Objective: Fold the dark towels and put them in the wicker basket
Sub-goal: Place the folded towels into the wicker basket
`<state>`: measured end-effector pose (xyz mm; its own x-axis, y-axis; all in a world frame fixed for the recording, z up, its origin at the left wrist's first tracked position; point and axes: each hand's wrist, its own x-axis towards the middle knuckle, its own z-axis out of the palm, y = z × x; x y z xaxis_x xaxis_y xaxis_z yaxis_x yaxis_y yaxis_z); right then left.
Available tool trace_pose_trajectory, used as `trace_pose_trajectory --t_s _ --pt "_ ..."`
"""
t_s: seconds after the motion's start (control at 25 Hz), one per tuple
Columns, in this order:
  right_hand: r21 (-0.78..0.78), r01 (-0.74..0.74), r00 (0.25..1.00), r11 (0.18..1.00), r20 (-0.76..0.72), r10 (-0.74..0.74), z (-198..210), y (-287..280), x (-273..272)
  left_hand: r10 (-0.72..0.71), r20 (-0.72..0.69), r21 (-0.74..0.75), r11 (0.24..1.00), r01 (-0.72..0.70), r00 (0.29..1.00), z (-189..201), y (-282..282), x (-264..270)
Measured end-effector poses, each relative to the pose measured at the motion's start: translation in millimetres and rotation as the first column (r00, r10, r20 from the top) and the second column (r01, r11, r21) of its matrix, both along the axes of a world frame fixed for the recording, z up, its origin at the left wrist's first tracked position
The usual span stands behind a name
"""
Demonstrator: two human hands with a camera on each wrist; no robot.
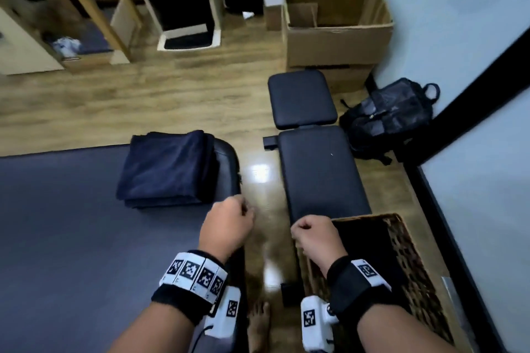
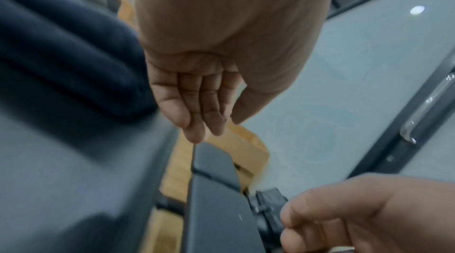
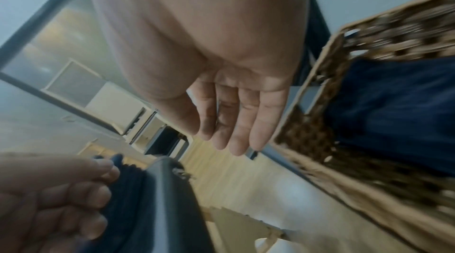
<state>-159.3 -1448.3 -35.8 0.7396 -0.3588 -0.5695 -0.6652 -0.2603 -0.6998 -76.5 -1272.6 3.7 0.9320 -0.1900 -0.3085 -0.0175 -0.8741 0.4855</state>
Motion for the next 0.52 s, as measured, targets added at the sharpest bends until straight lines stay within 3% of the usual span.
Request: trace_pose_trajectory --t_s 0.16,0.32,0.52 --pt "-0.018 -0.116 0.991 0.993 0.065 0.116 35.1 58.5 70.2 0.150 0.133 -0.066 0.988 -0.142 0.980 34.2 66.7 46.6" --pt "-0.050 -0.183 0.974 0.982 0.124 0.188 54.5 107.4 130.9 0.243 0.296 -0.055 0.970 -0.238 0.924 37.5 132.2 101.2" --pt "-0.142 -0.184 0.970 0.972 0.133 0.203 48.3 141.2 168.1 0.276 0.126 0.053 0.957 -0.285 0.953 22.6 162.1 135.2"
